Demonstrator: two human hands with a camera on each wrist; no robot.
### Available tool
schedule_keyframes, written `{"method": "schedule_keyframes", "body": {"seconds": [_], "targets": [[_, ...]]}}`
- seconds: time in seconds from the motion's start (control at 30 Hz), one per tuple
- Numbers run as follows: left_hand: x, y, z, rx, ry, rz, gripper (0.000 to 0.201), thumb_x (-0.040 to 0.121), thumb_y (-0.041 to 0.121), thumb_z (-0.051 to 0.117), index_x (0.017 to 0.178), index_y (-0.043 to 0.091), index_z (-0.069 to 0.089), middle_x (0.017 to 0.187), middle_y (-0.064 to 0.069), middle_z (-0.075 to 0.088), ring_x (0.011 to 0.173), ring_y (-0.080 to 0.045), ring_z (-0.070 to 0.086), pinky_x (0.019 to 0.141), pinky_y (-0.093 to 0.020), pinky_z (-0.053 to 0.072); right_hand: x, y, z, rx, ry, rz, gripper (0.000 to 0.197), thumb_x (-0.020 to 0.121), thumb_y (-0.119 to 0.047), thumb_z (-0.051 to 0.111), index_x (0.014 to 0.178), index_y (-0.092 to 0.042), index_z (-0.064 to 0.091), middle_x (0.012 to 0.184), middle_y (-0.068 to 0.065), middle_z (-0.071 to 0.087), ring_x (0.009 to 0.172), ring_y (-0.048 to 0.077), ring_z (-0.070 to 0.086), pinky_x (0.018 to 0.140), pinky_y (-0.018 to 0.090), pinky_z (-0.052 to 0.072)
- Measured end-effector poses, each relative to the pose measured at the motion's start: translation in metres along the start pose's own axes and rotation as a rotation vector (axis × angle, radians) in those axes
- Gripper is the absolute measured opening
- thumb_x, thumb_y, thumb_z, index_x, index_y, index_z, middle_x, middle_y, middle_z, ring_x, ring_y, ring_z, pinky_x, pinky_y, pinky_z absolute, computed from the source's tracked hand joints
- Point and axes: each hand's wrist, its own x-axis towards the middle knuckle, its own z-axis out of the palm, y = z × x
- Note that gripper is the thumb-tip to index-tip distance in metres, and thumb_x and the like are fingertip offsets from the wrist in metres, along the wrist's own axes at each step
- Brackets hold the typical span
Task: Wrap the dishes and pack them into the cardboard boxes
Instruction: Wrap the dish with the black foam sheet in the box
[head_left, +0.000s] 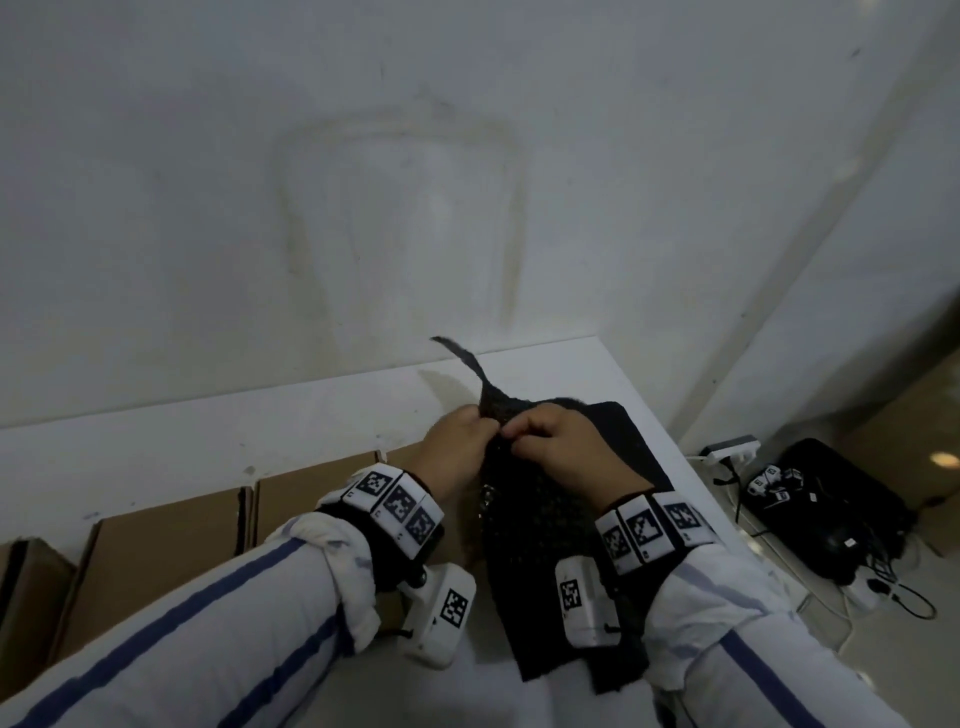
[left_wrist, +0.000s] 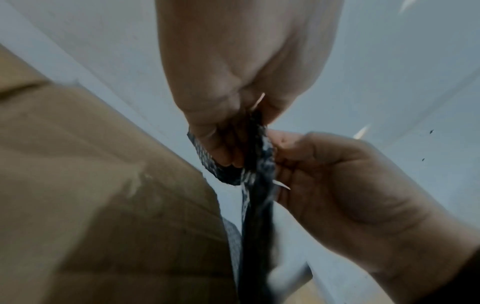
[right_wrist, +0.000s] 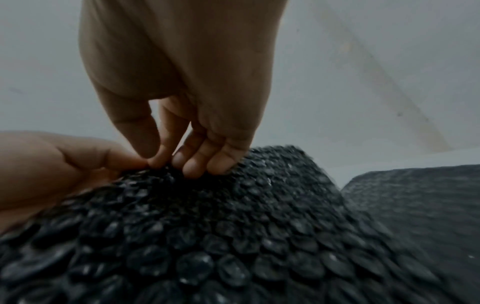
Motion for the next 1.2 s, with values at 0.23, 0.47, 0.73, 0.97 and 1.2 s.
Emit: {"method": "schedule_keyframes", "body": {"seconds": [0.23, 0.47, 0.73, 0.97, 1.2], "targets": [[-0.033, -0.016, -0.076, -0.484, 0.203, -0.163, 0.020, 0.095, 0.017, 0.041, 0.095, 0.008, 0.059, 0.102, -0.017, 0.062, 0.093, -0.028, 0.060, 0.084, -0.039, 0.047, 0.013, -0.029, 0.017, 0.279, 0.090, 0.277, 0.034, 0.068, -0.012, 0.063, 0.093, -0.024, 0.043, 0.108, 0.018, 0.054, 0.087, 0.028, 0.056, 0.074, 0.041, 0.048], [-0.078, -0.054, -0.155, -0.514, 0.375, -0.156, 0.025, 0.091, 0.026, 0.057, 0.111, 0.011, 0.056, 0.114, -0.012, 0.064, 0.105, -0.029, 0.062, 0.099, -0.047, 0.047, 0.023, -0.093, 0.081, 0.355, -0.032, 0.003, 0.041, 0.076, 0.001, 0.060, 0.085, -0.038, 0.048, 0.101, 0.010, 0.056, 0.090, 0.027, 0.057, 0.081, 0.045, 0.049], [-0.144, -0.102, -0.241, -0.315, 0.733, -0.082, 0.025, 0.096, 0.018, 0.044, 0.119, 0.024, 0.051, 0.081, -0.007, 0.062, 0.072, -0.021, 0.058, 0.064, -0.026, 0.045, 0.020, -0.182, 0.162, -0.612, -0.294, -0.072, 0.042, 0.070, -0.050, 0.070, 0.108, -0.036, 0.058, 0.123, -0.001, 0.046, 0.118, 0.024, 0.044, 0.098, 0.040, 0.035], [-0.198, -0.137, -0.310, -0.407, 0.499, 0.087, 0.027, 0.091, 0.012, 0.053, 0.113, 0.028, 0.054, 0.078, -0.003, 0.060, 0.076, -0.014, 0.059, 0.078, -0.029, 0.045, -0.004, -0.273, 0.253, -0.503, -0.456, -0.324, 0.030, 0.075, -0.042, 0.071, 0.088, -0.023, 0.052, 0.092, -0.007, 0.054, 0.092, 0.017, 0.054, 0.077, 0.027, 0.039], [-0.249, -0.184, -0.389, -0.372, 0.250, 0.063, 0.085, 0.070, 0.007, 0.076, 0.139, 0.027, 0.031, 0.135, 0.004, 0.045, 0.126, -0.011, 0.042, 0.103, -0.030, 0.040, -0.022, -0.331, 0.323, -0.080, -0.610, -0.261, 0.024, 0.079, -0.010, 0.068, 0.065, -0.017, 0.049, 0.062, -0.001, 0.049, 0.058, 0.013, 0.047, 0.058, 0.027, 0.034]]}}
